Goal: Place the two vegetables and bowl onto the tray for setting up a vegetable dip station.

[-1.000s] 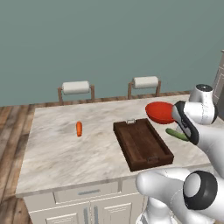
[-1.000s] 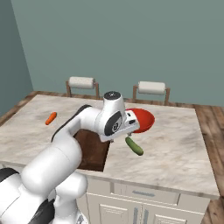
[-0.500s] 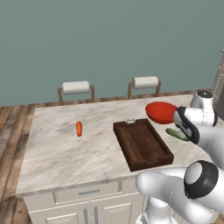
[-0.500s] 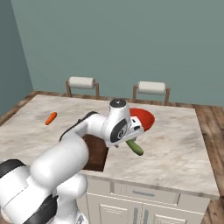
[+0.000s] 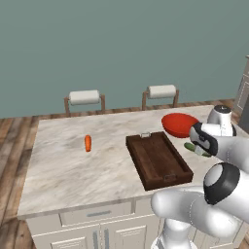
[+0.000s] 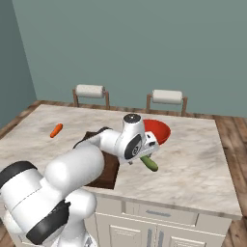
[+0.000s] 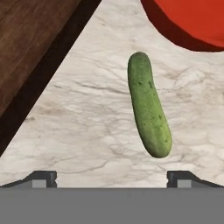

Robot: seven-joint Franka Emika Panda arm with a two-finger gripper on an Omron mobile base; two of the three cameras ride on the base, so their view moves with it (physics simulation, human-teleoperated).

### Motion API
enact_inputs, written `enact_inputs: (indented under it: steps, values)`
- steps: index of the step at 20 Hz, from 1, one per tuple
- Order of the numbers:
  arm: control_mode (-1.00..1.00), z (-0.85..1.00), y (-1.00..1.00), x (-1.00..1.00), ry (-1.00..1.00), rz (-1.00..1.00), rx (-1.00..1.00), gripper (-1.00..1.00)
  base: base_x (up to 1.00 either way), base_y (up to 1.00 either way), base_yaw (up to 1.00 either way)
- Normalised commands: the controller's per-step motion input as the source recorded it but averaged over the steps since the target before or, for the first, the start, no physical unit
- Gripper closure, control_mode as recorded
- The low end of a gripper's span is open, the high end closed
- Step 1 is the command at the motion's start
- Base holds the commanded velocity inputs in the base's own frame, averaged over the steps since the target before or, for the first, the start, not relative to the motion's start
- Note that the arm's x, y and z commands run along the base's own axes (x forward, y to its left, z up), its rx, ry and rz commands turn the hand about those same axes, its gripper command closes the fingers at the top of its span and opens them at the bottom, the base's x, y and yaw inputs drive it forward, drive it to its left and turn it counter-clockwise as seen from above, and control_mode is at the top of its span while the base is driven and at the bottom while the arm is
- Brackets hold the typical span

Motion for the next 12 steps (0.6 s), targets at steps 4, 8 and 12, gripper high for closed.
enact_inputs:
  steps: [4,8,12]
  values:
    - [-1.00,-0.16,-0.03,0.26,0.02,0.00,0.00,-1.00,0.00,0.00,0.00]
    - [-1.00,-0.17,-0.09,0.25,0.02,0.00,0.00,-1.00,0.00,0.00,0.00]
    - [-1.00,-0.19,-0.19,0.24,0.00,0.00,0.00,-1.00,0.00,0.00,0.00]
